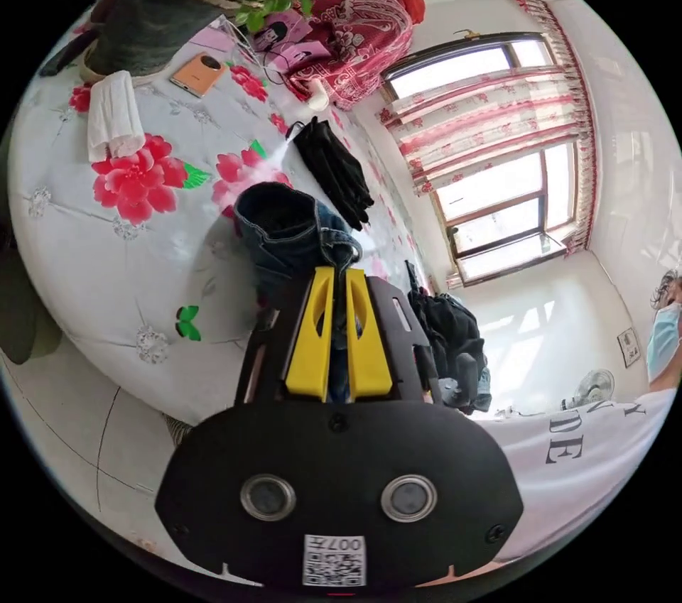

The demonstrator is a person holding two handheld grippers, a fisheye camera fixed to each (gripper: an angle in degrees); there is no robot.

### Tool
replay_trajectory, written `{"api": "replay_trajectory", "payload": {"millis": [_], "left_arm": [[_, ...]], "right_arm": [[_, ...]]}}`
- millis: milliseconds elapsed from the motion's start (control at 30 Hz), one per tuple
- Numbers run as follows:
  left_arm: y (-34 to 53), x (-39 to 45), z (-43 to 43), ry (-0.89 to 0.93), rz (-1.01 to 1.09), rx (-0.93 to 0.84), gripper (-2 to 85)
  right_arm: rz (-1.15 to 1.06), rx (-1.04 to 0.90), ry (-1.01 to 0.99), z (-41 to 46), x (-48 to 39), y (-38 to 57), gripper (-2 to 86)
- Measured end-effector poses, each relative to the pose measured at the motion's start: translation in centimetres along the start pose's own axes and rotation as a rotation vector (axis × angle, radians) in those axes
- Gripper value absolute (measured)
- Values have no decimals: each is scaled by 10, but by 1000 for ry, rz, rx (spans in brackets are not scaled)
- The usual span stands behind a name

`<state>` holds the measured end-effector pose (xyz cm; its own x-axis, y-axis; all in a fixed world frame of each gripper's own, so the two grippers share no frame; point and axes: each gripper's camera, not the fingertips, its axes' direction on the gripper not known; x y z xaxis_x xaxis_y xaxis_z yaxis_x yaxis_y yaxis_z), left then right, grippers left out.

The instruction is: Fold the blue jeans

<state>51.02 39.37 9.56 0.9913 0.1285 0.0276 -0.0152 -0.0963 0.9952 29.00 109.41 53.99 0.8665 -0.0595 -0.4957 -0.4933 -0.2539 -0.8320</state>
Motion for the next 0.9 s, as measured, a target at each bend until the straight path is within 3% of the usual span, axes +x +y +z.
{"api": "replay_trajectory", "payload": {"millis": [67,167,233,400,533,767,900], "left_arm": [[9,31,13,56,133,-28,1],[34,106,51,151,404,-136,-1],[74,167,100,234,618,-276,0],[210,248,221,457,898,-636,18],[316,254,274,348,1081,-830,50],[308,175,226,247,943,-686,71],[332,79,189,-118,915,-679,74]], "right_arm": [[37,-22,6,9,9,4,66],[105,171,-15,-31,21,34,69],[198,318,-9,-63,36,67,70],[577,630,-25,-109,96,201,80],[674,766,-110,-111,103,262,93],[381,796,-110,-118,48,228,117],[261,659,-48,-115,39,196,119]]}}
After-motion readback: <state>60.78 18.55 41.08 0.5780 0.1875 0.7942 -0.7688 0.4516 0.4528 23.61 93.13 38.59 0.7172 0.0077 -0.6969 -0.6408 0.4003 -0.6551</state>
